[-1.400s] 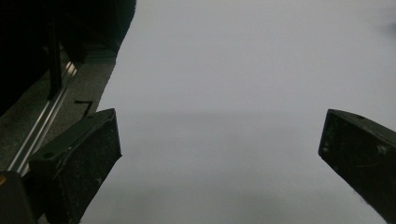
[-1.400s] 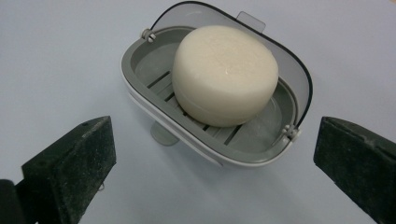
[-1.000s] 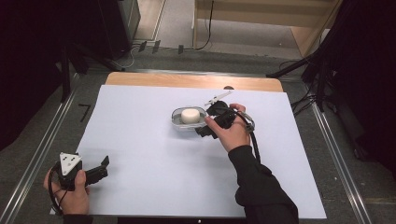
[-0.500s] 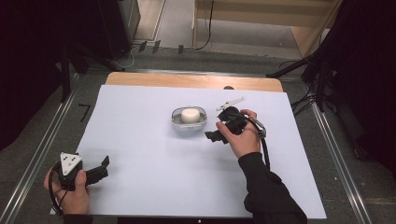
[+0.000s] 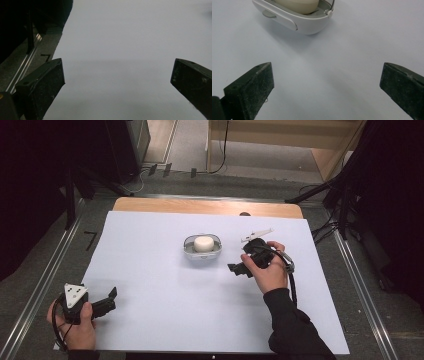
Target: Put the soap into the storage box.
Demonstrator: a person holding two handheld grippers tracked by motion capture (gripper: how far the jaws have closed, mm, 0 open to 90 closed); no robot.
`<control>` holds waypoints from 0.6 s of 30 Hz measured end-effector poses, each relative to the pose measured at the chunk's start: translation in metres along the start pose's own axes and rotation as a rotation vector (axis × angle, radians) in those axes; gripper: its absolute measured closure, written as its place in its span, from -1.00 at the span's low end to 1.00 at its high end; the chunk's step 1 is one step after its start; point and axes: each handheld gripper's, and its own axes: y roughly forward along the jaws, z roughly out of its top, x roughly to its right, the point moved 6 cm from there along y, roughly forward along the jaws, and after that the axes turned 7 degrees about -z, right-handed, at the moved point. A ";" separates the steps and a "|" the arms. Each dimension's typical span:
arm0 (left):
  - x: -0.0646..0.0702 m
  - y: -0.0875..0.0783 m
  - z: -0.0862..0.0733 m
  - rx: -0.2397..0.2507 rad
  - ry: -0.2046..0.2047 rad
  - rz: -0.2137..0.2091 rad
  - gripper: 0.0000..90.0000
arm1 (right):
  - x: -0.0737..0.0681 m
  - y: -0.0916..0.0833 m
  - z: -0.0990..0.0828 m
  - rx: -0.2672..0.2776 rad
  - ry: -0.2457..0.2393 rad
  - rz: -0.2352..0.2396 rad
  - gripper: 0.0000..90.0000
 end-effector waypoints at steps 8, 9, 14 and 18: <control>0.000 0.000 0.000 0.001 0.001 0.000 -1.00 | 0.007 -0.004 -0.018 -0.007 0.019 -0.005 -1.00; 0.000 0.000 0.000 0.000 0.001 0.000 -1.00 | 0.008 -0.005 -0.021 -0.009 0.018 -0.006 -1.00; 0.000 0.000 0.000 -0.001 0.001 0.001 -1.00 | 0.014 -0.009 -0.031 -0.008 0.031 -0.018 -1.00; 0.000 0.000 0.000 -0.002 0.003 0.004 -1.00 | 0.019 -0.013 -0.040 -0.010 0.035 -0.027 -1.00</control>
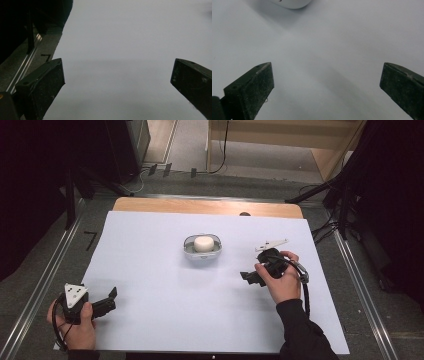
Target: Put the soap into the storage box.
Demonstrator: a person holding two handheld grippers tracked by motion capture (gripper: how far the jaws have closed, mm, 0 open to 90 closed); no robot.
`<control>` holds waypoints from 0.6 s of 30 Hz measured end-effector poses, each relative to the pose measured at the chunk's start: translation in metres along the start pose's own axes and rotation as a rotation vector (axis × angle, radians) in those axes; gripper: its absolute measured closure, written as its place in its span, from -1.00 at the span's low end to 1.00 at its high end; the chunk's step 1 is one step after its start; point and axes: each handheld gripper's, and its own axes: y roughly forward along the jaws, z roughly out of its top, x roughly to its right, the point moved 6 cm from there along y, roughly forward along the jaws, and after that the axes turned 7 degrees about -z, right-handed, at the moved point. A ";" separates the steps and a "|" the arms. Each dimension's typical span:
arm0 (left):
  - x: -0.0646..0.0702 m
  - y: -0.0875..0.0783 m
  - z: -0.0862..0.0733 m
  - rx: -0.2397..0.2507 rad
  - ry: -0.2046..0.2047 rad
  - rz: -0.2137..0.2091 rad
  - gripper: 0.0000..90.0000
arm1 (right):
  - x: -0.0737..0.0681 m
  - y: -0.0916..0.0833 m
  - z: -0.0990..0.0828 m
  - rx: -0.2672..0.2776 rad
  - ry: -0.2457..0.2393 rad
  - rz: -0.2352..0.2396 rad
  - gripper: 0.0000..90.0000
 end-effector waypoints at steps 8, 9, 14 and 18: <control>0.000 0.000 0.000 -0.002 0.001 0.000 -1.00 | 0.010 -0.009 -0.019 0.027 0.014 -0.007 -1.00; 0.000 0.000 0.000 -0.003 0.002 -0.001 -1.00 | 0.010 -0.009 -0.019 0.027 0.014 -0.007 -1.00; 0.000 0.000 0.000 -0.003 0.002 0.000 -1.00 | 0.014 -0.013 -0.032 0.031 0.033 -0.001 -1.00; 0.001 0.000 0.000 -0.002 0.002 0.000 -1.00 | 0.020 -0.017 -0.043 0.057 0.066 -0.001 -1.00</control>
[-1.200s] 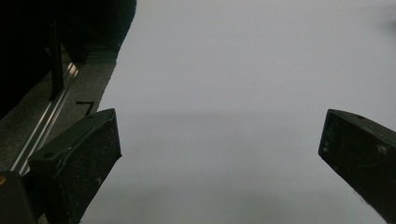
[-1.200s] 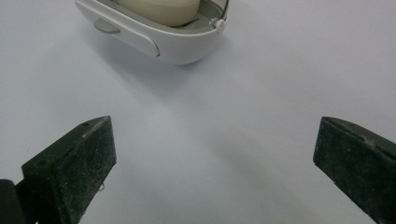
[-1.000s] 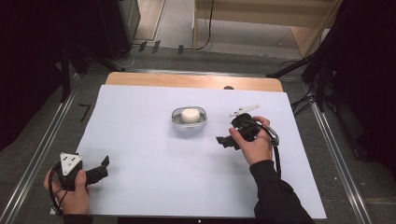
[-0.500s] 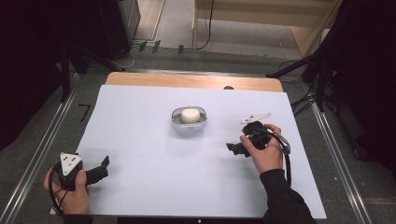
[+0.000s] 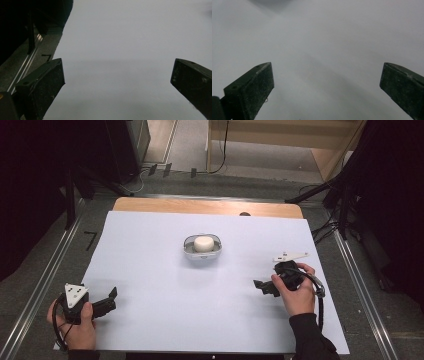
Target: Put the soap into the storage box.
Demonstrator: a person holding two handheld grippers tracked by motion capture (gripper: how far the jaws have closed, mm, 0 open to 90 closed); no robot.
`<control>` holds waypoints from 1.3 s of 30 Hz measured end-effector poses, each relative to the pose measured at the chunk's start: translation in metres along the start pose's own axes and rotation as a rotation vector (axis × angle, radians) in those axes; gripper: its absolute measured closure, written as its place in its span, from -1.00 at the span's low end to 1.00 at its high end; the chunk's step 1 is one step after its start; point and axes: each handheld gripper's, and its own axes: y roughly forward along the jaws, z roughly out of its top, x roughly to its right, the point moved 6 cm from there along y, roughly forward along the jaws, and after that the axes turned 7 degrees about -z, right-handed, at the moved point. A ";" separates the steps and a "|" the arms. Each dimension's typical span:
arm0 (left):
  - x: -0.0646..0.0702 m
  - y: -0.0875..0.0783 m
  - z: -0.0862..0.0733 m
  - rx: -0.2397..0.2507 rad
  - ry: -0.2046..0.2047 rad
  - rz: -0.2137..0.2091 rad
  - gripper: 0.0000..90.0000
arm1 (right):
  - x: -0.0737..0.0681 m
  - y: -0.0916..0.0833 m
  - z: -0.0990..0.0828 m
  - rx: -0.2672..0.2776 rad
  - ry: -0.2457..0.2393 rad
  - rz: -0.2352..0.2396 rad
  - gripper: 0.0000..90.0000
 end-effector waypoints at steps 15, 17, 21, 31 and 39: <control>0.000 0.000 0.000 0.000 0.000 0.002 -1.00 | 0.025 -0.013 -0.039 0.017 0.087 -0.017 -1.00; 0.000 0.000 0.000 -0.002 0.000 0.001 -1.00 | 0.028 -0.015 -0.043 0.017 0.098 -0.024 -1.00; 0.000 0.000 0.000 0.001 -0.001 0.000 -1.00 | 0.035 -0.020 -0.053 0.026 0.122 -0.033 -1.00; 0.000 0.000 0.000 -0.001 0.000 0.002 -1.00 | 0.052 -0.030 -0.080 0.052 0.171 -0.064 -1.00; 0.000 0.000 0.000 -0.001 -0.002 0.000 -1.00 | 0.061 -0.040 -0.101 0.059 0.201 -0.094 -1.00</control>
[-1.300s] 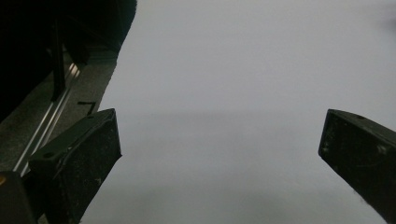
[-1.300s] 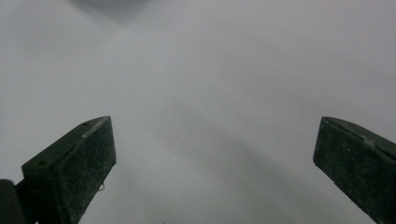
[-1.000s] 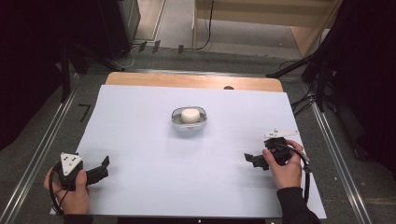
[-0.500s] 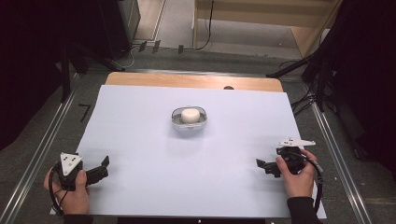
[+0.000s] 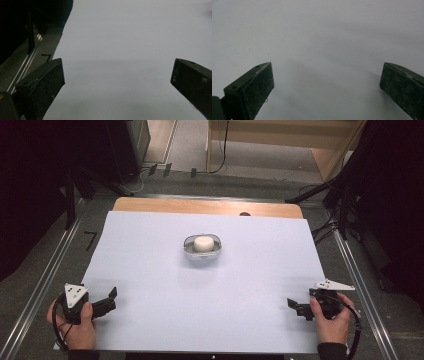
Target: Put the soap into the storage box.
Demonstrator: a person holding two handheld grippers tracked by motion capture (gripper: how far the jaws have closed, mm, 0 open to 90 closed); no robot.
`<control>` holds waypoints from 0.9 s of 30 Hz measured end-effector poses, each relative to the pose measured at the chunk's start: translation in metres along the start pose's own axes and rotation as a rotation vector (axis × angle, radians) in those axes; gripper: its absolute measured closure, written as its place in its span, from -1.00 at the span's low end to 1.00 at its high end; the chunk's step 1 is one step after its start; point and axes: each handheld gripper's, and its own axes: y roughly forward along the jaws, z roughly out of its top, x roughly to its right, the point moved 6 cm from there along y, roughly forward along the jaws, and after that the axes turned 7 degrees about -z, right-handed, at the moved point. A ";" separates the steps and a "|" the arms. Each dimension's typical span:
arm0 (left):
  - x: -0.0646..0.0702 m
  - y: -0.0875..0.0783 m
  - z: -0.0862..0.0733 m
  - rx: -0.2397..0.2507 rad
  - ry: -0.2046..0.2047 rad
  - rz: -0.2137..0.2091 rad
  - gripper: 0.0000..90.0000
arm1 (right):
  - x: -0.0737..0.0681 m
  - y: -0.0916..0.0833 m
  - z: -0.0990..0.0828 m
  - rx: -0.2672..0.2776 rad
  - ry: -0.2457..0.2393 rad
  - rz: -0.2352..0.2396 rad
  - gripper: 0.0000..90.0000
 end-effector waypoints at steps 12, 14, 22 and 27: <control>0.000 0.000 0.000 0.001 -0.002 -0.001 -1.00 | 0.020 -0.021 -0.017 0.079 0.047 -0.025 -1.00; 0.000 0.000 0.000 -0.001 -0.002 -0.002 -1.00 | 0.024 -0.025 -0.019 0.094 0.056 -0.030 -1.00; 0.000 0.001 0.000 0.001 -0.005 -0.004 -1.00 | 0.039 -0.039 -0.032 0.135 0.087 -0.066 -1.00; 0.000 0.001 0.000 -0.003 -0.006 -0.006 -1.00 | 0.046 -0.046 -0.040 0.187 0.119 -0.055 -1.00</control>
